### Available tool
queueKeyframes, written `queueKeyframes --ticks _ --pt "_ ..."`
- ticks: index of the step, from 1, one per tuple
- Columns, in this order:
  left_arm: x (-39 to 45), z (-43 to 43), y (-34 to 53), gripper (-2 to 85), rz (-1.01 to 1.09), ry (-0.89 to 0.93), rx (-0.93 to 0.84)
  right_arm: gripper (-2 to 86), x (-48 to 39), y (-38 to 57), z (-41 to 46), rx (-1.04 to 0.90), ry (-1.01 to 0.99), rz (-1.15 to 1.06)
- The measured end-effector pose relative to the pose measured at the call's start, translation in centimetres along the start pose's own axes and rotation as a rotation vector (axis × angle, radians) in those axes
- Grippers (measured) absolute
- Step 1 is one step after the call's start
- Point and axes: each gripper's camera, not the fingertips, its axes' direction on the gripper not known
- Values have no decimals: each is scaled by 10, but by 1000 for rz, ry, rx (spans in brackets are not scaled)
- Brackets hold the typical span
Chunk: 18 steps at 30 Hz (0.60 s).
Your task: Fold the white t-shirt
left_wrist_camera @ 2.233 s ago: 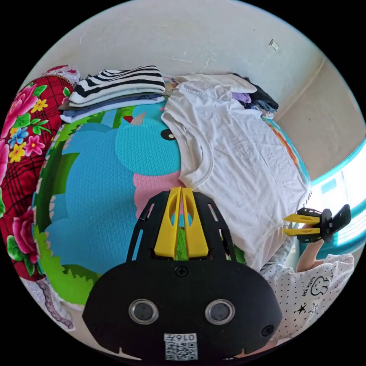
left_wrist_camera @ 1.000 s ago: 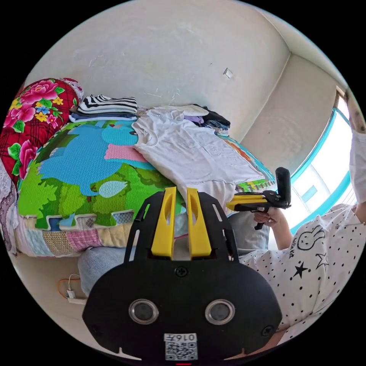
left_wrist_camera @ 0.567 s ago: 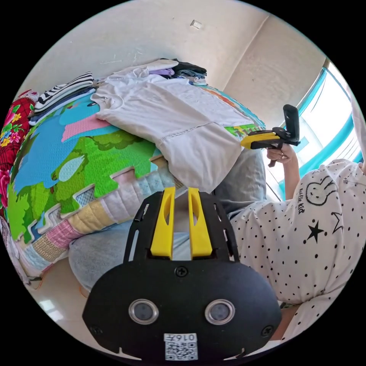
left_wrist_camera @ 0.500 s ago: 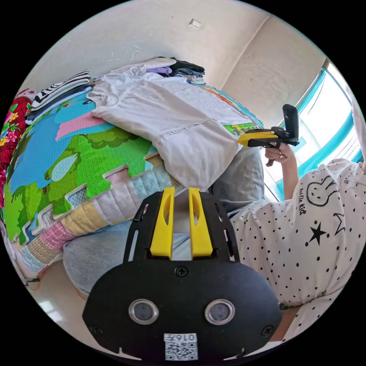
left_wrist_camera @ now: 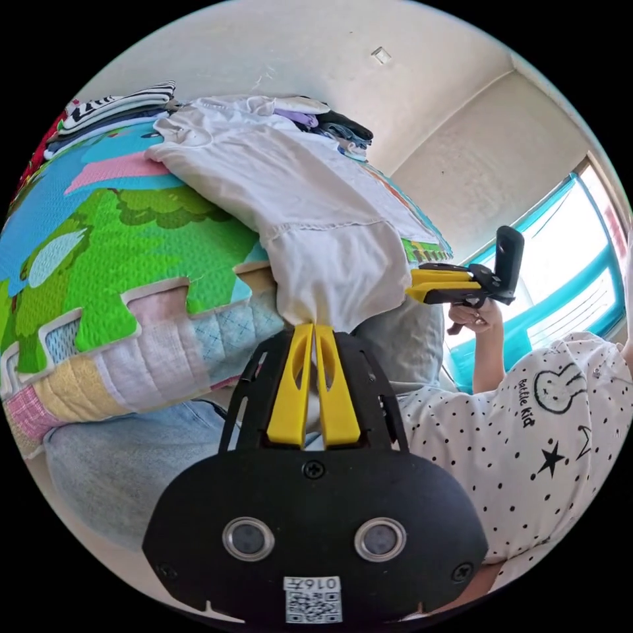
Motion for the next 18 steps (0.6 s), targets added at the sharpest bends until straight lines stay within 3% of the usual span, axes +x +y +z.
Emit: queueKeyframes --ticks 2,10,14,18 --pt "1 -15 5 -8 19 2 17 24 -2 2 -4 41 -49 -33" --pt "6 -99 19 -10 64 57 168 5 -2 3 -32 178 -211 -157" --pt "28 -127 -30 -10 187 -48 175 6 19 -10 -49 278 -297 -102" --pt "29 -132 -124 -9 214 -96 182 12 45 -28 -63 336 -215 18"
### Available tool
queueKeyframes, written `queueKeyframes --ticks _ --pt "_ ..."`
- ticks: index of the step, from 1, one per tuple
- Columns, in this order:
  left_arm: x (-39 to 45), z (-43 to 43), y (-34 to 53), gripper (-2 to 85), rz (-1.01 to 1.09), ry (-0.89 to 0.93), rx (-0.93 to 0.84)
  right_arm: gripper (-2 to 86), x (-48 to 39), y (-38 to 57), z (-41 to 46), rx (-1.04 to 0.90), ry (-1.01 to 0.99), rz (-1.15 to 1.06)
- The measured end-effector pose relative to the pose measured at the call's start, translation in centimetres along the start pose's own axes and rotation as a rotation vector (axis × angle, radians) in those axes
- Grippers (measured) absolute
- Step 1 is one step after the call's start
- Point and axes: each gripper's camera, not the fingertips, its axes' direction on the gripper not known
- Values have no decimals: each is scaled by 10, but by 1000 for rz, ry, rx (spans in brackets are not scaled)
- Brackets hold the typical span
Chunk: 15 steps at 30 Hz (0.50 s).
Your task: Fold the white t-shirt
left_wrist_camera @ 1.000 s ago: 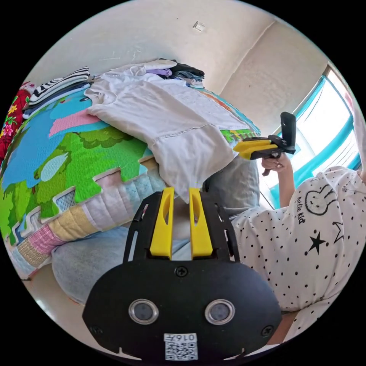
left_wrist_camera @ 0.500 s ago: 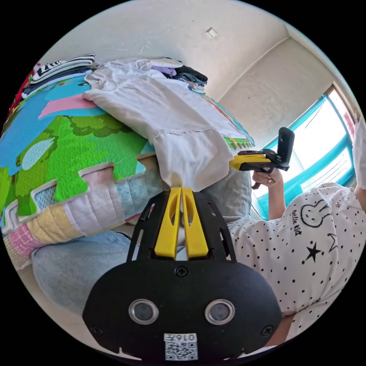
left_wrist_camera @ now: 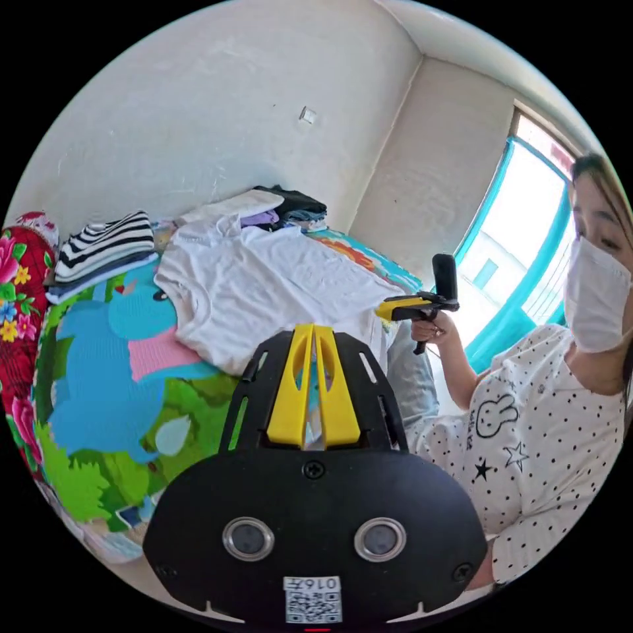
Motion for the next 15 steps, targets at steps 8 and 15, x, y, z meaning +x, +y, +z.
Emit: queueKeyframes --ticks 8,15 --pt "-39 37 -35 -7 -117 -348 -113 93 14 -20 -1 -30 449 120" --pt "-60 55 -13 10 -68 -74 -75 98 -32 -3 19 -153 444 -103"
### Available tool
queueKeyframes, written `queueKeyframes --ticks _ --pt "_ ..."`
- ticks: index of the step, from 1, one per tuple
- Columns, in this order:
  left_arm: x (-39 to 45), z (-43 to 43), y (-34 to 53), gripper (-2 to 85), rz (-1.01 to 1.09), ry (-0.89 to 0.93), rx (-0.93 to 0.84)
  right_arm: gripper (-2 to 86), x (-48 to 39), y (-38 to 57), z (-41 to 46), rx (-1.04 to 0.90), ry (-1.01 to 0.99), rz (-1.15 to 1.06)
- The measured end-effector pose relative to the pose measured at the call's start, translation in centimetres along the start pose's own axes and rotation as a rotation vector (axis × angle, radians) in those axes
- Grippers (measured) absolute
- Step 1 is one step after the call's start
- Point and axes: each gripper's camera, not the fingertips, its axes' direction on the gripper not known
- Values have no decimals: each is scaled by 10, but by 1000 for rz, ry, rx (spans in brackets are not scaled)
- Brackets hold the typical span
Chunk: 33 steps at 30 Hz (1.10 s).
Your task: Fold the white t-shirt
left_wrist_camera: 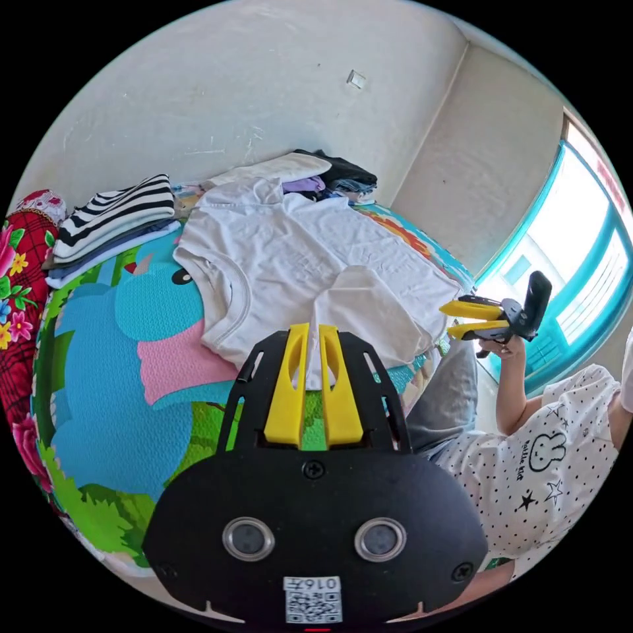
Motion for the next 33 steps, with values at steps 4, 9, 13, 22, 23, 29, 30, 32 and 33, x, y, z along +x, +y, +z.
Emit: queueKeyframes --ticks 4,9,13,22,23,29,30,32,33 --pt "-9 16 -12 29 2 79 -49 100 -21 0 12 -38 22 -33" --pt "-6 43 -29 47 65 78 -169 94 -30 -3 23 -84 27 -31" --pt "-6 49 -34 28 76 35 -191 71 -32 -7 29 -91 35 -11" --pt "-23 8 -10 -9 107 114 -105 12 -35 -12 28 -86 8 -19" --pt "-26 1 -3 -9 106 145 -96 10 -35 -12 26 -82 -8 -25" --pt "-33 -15 33 -9 103 207 -125 3 -37 -9 12 -57 -77 -80" --pt "-35 -13 39 -9 105 201 -159 3 -37 -9 12 -59 -79 -87" --pt "-39 -8 48 -9 101 205 -188 1 -34 -6 16 -85 -94 -97" --pt "-42 -6 52 -9 84 219 -182 1 -33 -6 17 -97 -100 -97"
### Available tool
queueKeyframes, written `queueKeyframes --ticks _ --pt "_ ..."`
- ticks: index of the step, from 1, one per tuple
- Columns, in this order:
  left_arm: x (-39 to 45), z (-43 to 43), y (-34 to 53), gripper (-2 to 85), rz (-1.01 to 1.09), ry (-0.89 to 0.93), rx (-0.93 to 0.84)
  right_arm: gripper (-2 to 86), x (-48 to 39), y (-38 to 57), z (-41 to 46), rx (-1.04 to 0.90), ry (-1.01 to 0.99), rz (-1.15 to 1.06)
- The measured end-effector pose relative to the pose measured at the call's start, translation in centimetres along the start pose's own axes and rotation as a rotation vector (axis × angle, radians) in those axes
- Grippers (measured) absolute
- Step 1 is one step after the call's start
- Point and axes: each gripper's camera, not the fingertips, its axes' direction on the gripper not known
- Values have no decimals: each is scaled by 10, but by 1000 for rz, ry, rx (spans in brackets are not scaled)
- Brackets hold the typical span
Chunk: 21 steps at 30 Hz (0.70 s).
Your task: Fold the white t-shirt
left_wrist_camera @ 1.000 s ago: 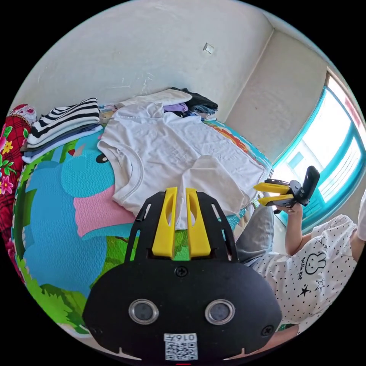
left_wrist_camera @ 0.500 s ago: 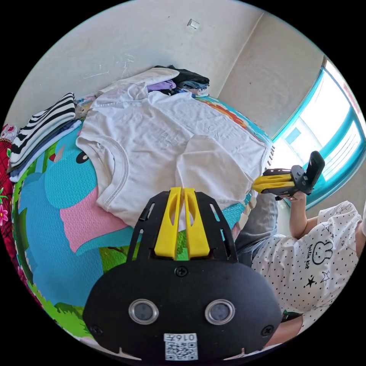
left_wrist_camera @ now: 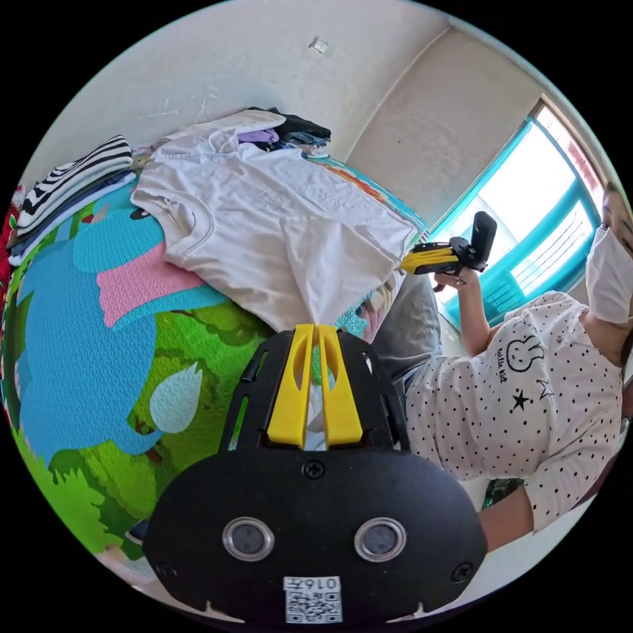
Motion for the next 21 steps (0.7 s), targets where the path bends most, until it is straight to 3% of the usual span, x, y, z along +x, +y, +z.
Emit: queueKeyframes --ticks 9,13,17,21 --pt "-5 -6 17 -8 -4 58 87 -1 2 9 -2 -2 15 -15" --pt "-1 -11 13 -5 -51 14 57 6 3 3 -9 -6 155 74" --pt "32 -29 -21 2 53 -108 145 40 -17 -24 -14 97 211 -86" --pt "49 -4 -55 0 89 -122 45 71 -13 -55 -2 89 136 -138"
